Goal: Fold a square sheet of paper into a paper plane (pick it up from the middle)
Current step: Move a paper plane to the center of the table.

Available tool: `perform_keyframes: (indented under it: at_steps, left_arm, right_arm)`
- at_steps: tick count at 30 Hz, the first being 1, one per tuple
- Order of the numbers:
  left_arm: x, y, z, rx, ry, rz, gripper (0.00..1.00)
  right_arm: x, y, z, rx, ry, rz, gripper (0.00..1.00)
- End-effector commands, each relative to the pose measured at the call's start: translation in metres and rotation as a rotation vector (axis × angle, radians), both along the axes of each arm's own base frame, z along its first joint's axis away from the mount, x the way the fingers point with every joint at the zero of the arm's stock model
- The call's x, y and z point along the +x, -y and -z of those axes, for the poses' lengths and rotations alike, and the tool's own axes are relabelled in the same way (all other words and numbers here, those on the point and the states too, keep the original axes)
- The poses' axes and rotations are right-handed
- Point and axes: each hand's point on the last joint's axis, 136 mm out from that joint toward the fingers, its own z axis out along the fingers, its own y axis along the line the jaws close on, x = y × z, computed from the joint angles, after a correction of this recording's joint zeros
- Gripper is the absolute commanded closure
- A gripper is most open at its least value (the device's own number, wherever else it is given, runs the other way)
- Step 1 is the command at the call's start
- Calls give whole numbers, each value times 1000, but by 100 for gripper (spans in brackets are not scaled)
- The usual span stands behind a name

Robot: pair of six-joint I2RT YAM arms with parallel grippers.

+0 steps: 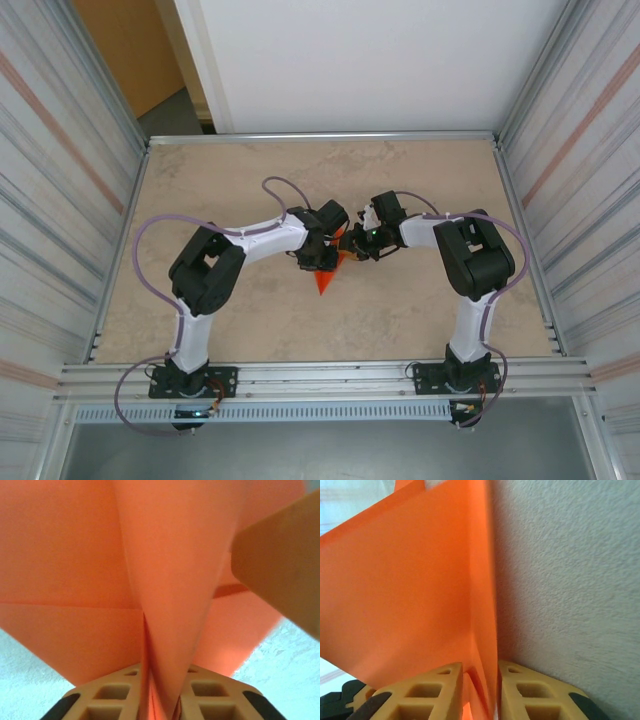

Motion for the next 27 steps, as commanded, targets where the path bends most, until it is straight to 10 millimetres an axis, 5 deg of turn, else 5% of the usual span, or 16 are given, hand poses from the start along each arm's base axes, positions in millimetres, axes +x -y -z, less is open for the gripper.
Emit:
perform_keyframes:
  at_steps: [1,13,21,27]
  left_arm:
    - [4,-7,-5,59,29,6,86]
    - [57,-35,-32,49,117,-25,91]
    - [109,-40,-19,70,140,-30,91]
    - [129,-41,-7,105,143,-20,89]
  right_arm:
    - [5,11,-20,-3,27,37,68]
    - [17,94,-55,-255,171,220,52]
    - [14,107,-67,-306,237,236,44]
    - [10,112,-72,-321,267,245,35]
